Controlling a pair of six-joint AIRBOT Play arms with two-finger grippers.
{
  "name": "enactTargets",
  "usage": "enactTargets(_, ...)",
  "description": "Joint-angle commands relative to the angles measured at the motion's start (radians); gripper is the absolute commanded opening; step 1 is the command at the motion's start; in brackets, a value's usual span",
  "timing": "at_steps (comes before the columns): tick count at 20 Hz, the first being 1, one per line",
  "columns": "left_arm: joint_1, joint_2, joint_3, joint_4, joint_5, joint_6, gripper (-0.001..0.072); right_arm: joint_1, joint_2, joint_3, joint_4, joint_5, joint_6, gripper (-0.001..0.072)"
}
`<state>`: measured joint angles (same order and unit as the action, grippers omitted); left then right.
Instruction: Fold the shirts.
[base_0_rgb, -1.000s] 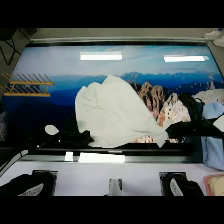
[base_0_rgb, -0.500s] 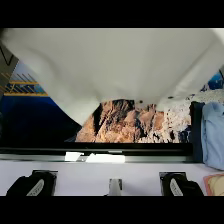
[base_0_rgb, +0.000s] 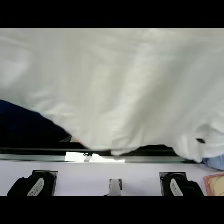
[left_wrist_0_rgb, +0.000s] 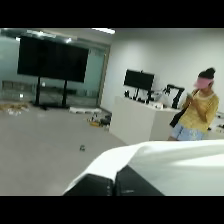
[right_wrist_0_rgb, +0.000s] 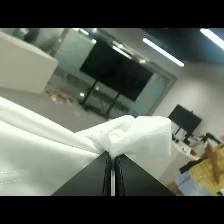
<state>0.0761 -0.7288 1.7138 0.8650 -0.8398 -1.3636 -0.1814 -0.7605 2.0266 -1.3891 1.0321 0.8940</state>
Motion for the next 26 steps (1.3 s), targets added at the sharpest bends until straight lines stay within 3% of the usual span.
enactTargets(1,0.005,-0.068,-0.065,0.082,-0.167,-0.046,0.0035,-0.001,-0.108,0.009,-0.003,0.192,-0.016,0.0025)
enactTargets(4,0.006,-0.153,-0.235,0.083,-0.185,-0.044,0.0035,-0.001,-0.324,0.002,0.01,0.459,-0.016,0.0025)
enactTargets(6,0.005,-0.225,-0.361,0.086,-0.18,-0.044,0.0035,-0.001,-0.481,-0.038,0.036,0.541,-0.014,0.0025)
enactTargets(9,0.006,-0.361,-0.505,0.086,-0.14,-0.045,0.0036,0.0,-0.699,-0.077,0.148,0.448,0.056,0.0025)
enactTargets(14,0.005,-0.582,-0.525,0.078,-0.137,-0.047,0.0036,0.008,-0.955,-0.077,0.547,0.272,0.146,0.0025)
enactTargets(19,-0.005,-0.697,-0.525,0.078,-0.167,-0.048,0.0037,0.14,-1.069,-0.077,0.418,0.306,0.154,0.0026)
enactTargets(21,-0.008,-0.711,-0.525,0.078,-0.188,-0.048,0.0122,0.191,-1.08,-0.077,0.318,0.303,0.154,0.0026)
enactTargets(22,-0.006,-0.711,-0.524,0.078,-0.208,-0.048,0.0256,0.203,-1.078,-0.077,0.288,0.301,0.154,0.0046)
enactTargets(23,0.006,-0.711,-0.512,0.08,-0.259,-0.048,0.0505,0.202,-1.071,-0.077,0.283,0.305,0.15,0.0214)
enactTargets(24,0.031,-0.711,-0.491,0.098,-0.325,-0.048,0.0616,0.193,-1.059,-0.077,0.272,0.34,0.131,0.046)
enactTargets(25,0.066,-0.711,-0.464,0.135,-0.41,-0.048,0.0614,0.174,-1.043,-0.077,0.236,0.395,0.115,0.0548)
enactTargets(26,0.107,-0.711,-0.44,0.18,-0.499,-0.057,0.0614,0.145,-1.029,-0.077,0.204,0.462,0.115,0.0545)
